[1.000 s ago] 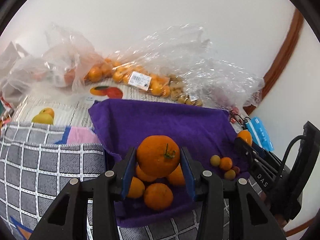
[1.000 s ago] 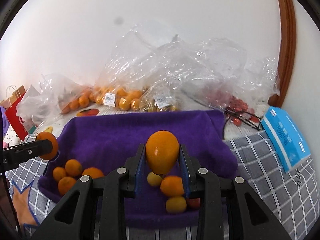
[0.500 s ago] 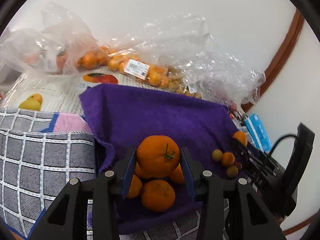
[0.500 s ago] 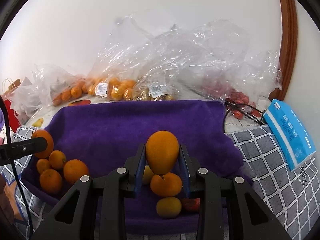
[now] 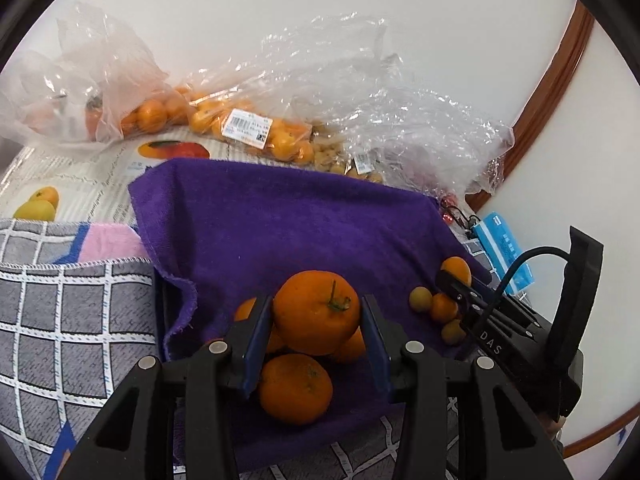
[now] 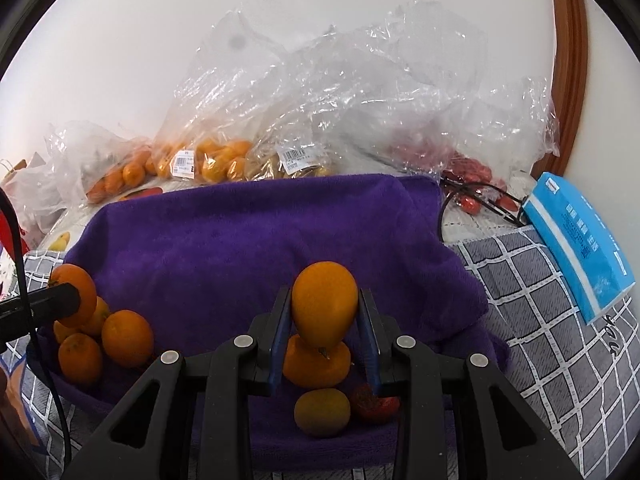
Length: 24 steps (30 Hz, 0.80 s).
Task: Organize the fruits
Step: 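Lower the oval fruit and the large orange onto the towel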
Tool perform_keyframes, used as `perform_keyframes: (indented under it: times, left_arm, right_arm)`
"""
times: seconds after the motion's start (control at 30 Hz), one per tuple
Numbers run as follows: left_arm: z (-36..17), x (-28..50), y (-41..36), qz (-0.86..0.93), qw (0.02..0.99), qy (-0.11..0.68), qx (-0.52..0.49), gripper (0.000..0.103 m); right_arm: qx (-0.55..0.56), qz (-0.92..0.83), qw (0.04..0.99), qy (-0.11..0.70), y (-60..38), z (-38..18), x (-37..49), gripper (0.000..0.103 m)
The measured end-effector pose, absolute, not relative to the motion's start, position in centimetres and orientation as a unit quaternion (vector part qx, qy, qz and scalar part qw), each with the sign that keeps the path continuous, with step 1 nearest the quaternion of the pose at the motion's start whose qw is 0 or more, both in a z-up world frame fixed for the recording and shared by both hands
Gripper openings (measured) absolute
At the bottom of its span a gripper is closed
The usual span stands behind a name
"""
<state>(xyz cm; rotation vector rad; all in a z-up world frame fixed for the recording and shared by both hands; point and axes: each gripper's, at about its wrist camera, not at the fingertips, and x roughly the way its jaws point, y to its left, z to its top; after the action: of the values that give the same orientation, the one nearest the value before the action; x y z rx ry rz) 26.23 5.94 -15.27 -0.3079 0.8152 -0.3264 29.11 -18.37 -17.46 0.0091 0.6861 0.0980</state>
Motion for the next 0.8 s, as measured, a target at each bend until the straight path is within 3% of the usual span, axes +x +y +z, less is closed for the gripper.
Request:
perform_keyframes:
  times: [0.63, 0.8]
  left_arm:
    - [-15.49, 26.21, 6.24, -0.178, 0.891, 0.381, -0.171, 0.042]
    - [-15.57, 26.16, 6.38, -0.184, 0.888, 0.381, -0.182, 0.045]
  right_arm:
    - [0.001, 0.044, 0.936, 0.350, -18.37, -18.01, 29.27, 0.032]
    - [-0.002, 0.042, 0.939, 0.342, -18.43, -17.76, 29.02, 0.040]
